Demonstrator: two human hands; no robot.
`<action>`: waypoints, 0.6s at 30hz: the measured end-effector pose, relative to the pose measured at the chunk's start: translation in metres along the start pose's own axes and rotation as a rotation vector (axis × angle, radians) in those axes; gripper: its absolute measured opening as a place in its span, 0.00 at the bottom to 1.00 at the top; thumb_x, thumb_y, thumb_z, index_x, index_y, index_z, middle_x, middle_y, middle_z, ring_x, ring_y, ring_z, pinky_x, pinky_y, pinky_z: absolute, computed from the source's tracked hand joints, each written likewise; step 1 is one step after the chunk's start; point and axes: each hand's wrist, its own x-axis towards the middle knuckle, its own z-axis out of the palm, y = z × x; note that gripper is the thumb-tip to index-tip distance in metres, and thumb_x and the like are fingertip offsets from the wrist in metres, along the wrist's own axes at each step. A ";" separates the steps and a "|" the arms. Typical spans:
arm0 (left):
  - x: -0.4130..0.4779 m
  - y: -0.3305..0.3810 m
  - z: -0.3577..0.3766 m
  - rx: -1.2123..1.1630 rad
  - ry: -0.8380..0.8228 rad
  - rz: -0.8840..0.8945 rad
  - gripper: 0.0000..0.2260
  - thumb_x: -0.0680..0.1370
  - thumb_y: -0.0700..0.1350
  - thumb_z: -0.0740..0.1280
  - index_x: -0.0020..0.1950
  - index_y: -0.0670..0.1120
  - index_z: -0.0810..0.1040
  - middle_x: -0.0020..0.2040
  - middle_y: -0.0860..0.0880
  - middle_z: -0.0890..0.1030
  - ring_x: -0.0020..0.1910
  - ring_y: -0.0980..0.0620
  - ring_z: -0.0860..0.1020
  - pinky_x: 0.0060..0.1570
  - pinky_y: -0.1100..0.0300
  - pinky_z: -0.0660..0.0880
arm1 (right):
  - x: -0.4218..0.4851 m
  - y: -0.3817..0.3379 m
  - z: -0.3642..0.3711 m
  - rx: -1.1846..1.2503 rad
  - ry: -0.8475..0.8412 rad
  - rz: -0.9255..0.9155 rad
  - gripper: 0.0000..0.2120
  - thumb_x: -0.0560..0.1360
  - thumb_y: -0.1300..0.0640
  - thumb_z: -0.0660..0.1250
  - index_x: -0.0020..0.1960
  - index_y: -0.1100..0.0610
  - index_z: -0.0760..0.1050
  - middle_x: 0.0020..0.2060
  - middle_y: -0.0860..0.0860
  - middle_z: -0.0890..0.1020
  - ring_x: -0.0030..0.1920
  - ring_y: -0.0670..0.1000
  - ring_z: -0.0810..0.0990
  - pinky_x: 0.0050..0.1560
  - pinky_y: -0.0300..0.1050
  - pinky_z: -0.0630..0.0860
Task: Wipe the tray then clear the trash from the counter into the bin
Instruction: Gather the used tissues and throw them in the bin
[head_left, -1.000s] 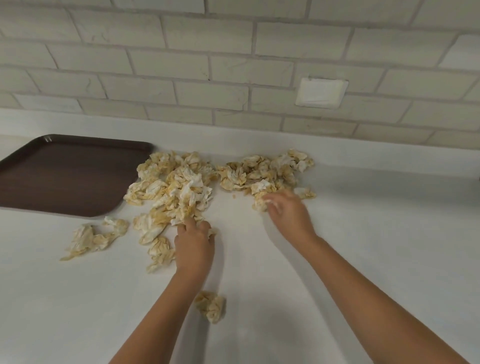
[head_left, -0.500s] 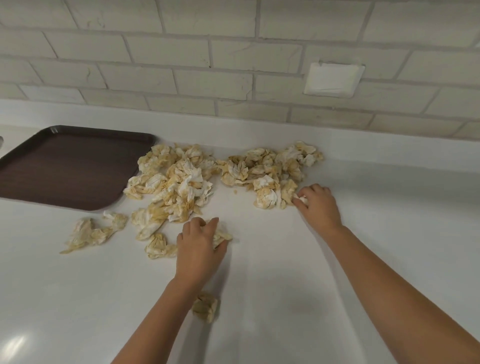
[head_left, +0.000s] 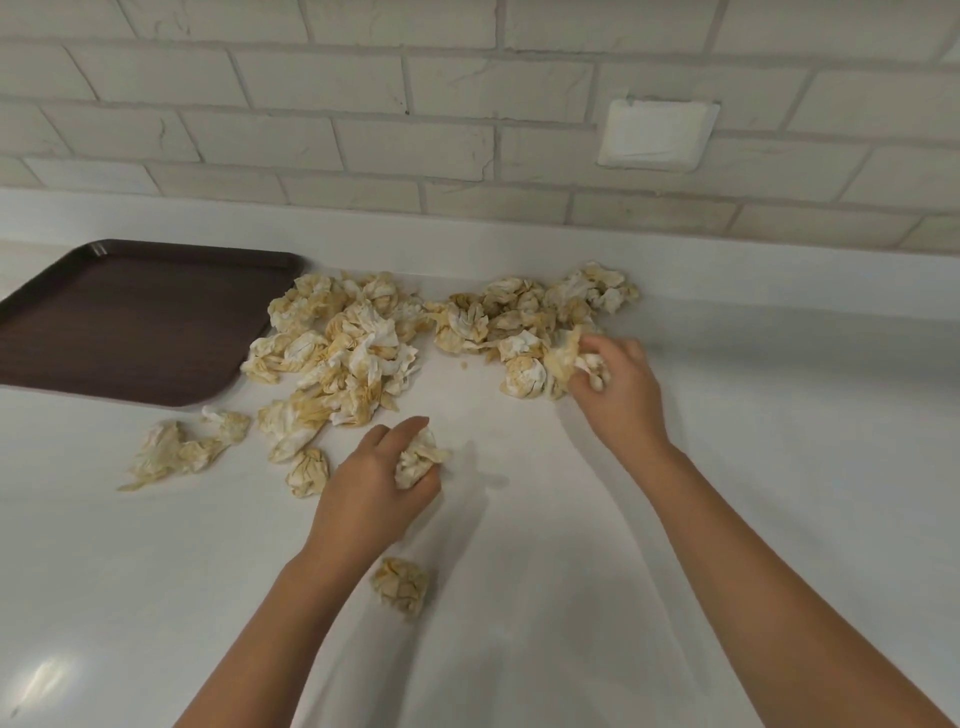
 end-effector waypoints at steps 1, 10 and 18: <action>-0.006 0.001 -0.001 0.056 -0.048 0.017 0.24 0.75 0.54 0.67 0.70 0.55 0.68 0.56 0.54 0.73 0.47 0.50 0.77 0.39 0.59 0.73 | 0.009 -0.004 0.007 -0.052 -0.071 -0.025 0.21 0.73 0.58 0.67 0.66 0.53 0.72 0.59 0.53 0.71 0.53 0.49 0.74 0.50 0.38 0.68; -0.053 -0.011 0.021 0.236 -0.202 0.097 0.43 0.64 0.79 0.44 0.71 0.56 0.64 0.56 0.52 0.69 0.52 0.50 0.75 0.43 0.59 0.75 | 0.011 0.002 0.057 -0.343 -0.272 -0.056 0.21 0.73 0.48 0.69 0.62 0.55 0.69 0.58 0.57 0.71 0.54 0.58 0.74 0.47 0.48 0.73; -0.067 -0.023 0.026 0.290 -0.118 0.267 0.34 0.69 0.69 0.61 0.68 0.49 0.70 0.51 0.47 0.77 0.44 0.47 0.78 0.34 0.57 0.78 | -0.041 0.005 0.013 0.198 -0.083 0.217 0.21 0.67 0.58 0.75 0.56 0.54 0.71 0.46 0.47 0.77 0.44 0.47 0.76 0.42 0.40 0.71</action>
